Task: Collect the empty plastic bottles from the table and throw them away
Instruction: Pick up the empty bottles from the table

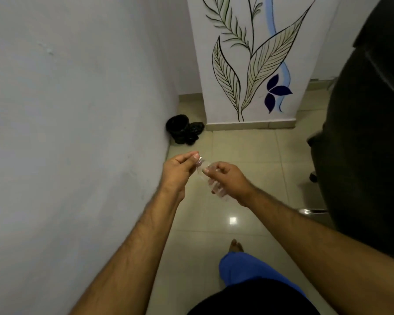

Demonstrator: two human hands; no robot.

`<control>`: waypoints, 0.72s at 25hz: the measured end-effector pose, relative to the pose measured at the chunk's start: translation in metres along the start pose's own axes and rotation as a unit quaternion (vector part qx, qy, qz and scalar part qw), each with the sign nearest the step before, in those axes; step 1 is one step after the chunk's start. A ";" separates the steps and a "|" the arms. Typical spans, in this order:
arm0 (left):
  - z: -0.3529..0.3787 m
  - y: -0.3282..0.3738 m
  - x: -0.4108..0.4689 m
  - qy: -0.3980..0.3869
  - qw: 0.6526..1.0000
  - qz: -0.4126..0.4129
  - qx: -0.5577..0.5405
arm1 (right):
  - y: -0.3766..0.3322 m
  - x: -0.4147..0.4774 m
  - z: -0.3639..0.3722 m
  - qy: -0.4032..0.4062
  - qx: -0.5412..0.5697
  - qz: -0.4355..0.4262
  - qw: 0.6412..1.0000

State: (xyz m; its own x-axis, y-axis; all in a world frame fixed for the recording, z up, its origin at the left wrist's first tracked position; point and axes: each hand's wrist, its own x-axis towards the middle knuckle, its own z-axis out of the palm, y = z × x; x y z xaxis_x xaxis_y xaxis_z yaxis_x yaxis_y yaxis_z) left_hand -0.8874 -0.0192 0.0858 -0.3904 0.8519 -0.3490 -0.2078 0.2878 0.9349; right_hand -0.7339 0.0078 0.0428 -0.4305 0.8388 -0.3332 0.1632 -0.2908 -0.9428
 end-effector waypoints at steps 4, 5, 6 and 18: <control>0.026 0.059 0.100 0.082 0.996 -0.010 -0.021 | -0.056 0.094 -0.001 0.166 -0.299 -0.101 0.934; 0.036 0.070 0.123 0.095 0.995 -0.002 -0.022 | -0.070 0.115 -0.007 0.192 -0.335 -0.111 0.916; 0.046 0.081 0.147 0.091 0.995 0.008 -0.027 | -0.085 0.135 -0.014 0.207 -0.340 -0.118 0.909; 0.232 0.151 0.434 -0.241 0.970 -0.030 0.019 | -0.157 0.357 -0.184 0.293 0.018 0.057 0.954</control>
State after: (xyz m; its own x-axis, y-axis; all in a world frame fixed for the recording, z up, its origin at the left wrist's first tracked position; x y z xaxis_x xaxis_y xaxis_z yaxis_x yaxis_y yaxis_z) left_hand -0.8803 0.4959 0.0904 0.0885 0.9362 -0.3402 -0.1798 0.3510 0.9190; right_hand -0.7494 0.4374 0.0741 0.1595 0.9112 -0.3798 0.1442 -0.4021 -0.9041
